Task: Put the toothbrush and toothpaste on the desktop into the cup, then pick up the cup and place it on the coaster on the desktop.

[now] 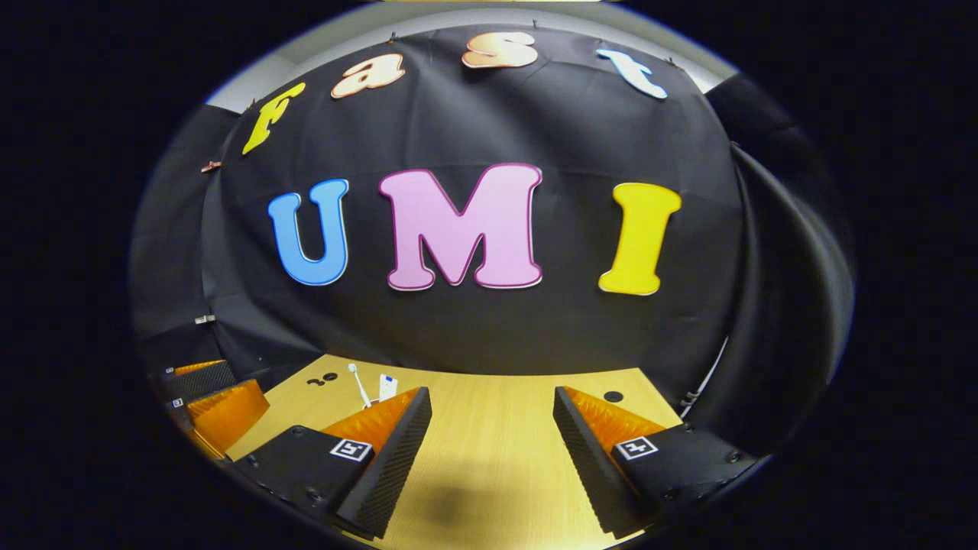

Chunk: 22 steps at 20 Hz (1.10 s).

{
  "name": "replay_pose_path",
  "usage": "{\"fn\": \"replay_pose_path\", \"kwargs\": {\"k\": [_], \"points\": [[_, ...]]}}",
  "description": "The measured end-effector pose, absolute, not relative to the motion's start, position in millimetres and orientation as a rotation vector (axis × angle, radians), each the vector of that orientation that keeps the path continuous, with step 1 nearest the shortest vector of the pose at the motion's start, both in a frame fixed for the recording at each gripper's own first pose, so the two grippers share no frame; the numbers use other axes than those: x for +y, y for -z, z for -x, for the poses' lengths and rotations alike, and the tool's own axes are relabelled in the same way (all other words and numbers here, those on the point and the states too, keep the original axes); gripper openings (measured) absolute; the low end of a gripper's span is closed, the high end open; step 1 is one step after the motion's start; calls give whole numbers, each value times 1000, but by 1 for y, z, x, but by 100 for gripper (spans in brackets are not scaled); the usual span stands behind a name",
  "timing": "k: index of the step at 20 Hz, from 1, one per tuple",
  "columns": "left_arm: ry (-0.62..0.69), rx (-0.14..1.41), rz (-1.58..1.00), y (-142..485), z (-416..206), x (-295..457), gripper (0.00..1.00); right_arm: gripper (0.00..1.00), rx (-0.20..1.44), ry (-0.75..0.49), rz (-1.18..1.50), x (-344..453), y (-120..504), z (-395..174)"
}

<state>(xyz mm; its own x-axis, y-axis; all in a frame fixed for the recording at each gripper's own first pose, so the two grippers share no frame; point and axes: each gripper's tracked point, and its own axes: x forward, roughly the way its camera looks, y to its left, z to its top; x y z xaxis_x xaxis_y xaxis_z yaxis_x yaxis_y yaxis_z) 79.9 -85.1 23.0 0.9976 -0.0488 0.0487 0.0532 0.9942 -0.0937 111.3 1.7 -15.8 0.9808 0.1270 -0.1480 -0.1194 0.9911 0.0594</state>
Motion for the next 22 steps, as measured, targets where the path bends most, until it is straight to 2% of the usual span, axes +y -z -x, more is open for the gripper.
{"fn": "replay_pose_path", "kwargs": {"k": [3, 9, 22], "points": [[23, -48, 111, -16, -71, -93, 96, 99, 84, -94, -48, -14, 15, -82], [2, 3, 158, 2, -65, -103, 97, 99, 105, -128, -19, -13, 38, -56], [-48, 23, 110, 11, -57, -95, 97, 99, 143, -177, -32, -5, 55, -49]]}}
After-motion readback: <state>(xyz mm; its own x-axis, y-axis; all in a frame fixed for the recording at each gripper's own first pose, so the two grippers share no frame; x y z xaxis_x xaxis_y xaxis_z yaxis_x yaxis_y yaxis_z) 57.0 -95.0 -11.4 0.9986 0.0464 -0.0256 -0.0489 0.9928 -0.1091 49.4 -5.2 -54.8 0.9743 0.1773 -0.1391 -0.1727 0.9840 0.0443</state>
